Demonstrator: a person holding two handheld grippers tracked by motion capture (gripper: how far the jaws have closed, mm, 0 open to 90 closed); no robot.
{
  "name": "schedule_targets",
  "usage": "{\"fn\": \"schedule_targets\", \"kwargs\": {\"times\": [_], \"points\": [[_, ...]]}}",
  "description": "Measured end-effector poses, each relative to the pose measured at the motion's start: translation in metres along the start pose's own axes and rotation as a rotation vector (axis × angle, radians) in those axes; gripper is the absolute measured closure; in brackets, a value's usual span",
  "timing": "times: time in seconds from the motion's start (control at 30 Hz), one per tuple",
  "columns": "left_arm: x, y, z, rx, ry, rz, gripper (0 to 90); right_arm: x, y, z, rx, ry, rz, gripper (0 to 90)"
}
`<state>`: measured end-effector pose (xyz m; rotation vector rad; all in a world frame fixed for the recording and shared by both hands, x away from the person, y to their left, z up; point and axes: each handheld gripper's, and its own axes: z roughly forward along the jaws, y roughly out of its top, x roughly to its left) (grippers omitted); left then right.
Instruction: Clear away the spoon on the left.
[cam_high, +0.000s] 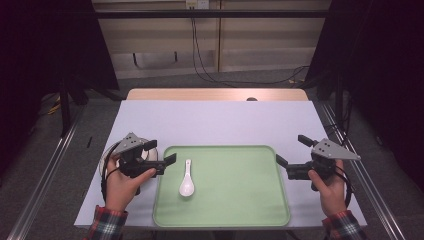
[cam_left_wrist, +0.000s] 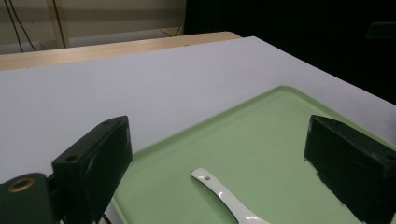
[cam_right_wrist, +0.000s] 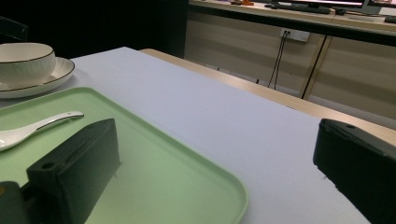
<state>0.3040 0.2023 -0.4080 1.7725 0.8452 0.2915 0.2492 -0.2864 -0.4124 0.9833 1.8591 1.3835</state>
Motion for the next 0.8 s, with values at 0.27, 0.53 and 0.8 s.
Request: {"fn": "schedule_targets", "kwargs": {"times": [0.27, 0.53, 0.8], "points": [[0.002, 0.004, -0.007, -0.008, -0.018, 0.019, 3.4, 0.0, 0.0, 0.0, -0.001, 0.001, 0.0, 0.1], [0.003, 0.006, -0.017, -0.013, -0.04, 0.038, 1.5, 0.0, 0.0, 0.0, 0.0, 0.004, -0.003, 0.1], [0.007, 0.006, -0.024, -0.006, -0.059, 0.067, 1.8, 0.0, -0.001, 0.001, 0.004, 0.006, -0.001, 0.0]]}}
